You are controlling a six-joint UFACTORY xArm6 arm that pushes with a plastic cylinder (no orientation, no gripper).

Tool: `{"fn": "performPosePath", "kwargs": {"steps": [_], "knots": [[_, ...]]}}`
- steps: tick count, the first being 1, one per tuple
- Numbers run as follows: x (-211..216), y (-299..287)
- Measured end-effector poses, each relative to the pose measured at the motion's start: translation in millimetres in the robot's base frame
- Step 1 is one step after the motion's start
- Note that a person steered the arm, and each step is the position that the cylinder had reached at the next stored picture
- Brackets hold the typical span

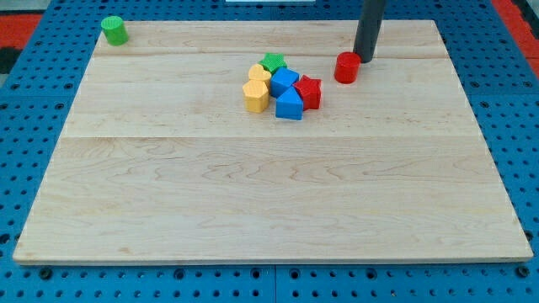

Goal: Push the group of block slightly left

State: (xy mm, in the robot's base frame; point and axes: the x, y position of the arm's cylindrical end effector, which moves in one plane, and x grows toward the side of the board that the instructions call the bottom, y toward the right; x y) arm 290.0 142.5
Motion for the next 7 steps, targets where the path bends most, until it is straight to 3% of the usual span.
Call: {"fn": "performPosePath", "kwargs": {"steps": [4, 7], "knots": [[107.5, -15.3], [114.7, -51.8]]}}
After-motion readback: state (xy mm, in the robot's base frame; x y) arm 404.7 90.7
